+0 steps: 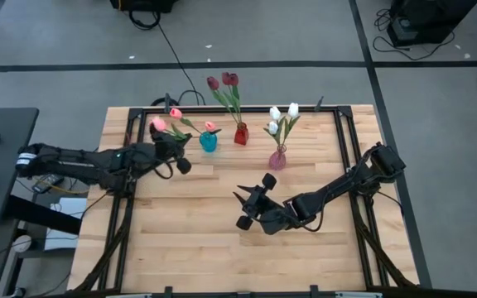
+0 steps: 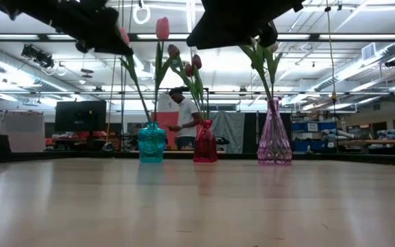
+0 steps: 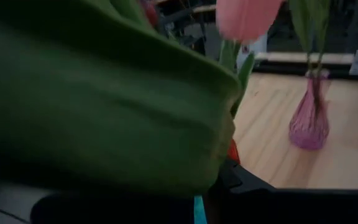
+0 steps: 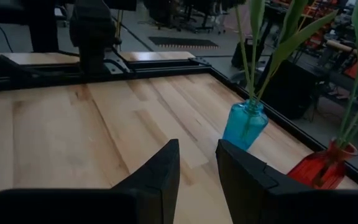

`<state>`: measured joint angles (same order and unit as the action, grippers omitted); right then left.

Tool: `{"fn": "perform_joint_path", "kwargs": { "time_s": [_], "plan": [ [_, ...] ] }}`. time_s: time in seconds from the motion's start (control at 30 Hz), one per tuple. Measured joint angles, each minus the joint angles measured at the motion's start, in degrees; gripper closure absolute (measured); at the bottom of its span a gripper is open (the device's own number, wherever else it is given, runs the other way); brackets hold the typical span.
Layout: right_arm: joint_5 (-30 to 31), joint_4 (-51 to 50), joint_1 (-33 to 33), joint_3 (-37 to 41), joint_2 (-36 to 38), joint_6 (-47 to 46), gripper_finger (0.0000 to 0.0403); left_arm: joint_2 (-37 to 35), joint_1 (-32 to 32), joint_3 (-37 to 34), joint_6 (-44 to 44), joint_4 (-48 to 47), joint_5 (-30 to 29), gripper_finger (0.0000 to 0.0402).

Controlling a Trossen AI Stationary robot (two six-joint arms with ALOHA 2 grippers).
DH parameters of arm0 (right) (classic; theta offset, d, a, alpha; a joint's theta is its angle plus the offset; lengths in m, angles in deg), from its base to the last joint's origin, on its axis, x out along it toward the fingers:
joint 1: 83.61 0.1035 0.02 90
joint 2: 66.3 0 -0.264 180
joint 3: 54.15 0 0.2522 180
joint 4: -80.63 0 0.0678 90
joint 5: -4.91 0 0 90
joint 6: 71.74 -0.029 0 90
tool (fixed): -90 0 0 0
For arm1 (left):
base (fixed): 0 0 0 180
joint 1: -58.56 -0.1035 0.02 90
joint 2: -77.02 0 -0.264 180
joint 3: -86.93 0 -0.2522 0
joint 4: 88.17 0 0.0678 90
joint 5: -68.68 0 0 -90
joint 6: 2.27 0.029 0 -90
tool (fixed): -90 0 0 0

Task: Sort flowers into vase by color
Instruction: Put the pink flower into the blue vase

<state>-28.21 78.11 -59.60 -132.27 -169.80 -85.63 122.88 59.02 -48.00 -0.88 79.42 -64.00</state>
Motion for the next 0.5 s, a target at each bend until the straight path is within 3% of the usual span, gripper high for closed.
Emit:
{"fn": "perform_joint_path", "kwargs": {
  "time_s": [0.3,0.5],
  "plan": [
    [-0.8,0.1,0.0,0.0,0.1,0.6,0.0284,7.9,-9.5,0.0,-0.6,2.2,10.8,0.0392],
    [-4.6,-3.1,-0.5,0.0,4.7,1.8,0.0284,11.6,-16.6,0.0,-1.1,4.6,20.5,0.0392]
  ]
}}
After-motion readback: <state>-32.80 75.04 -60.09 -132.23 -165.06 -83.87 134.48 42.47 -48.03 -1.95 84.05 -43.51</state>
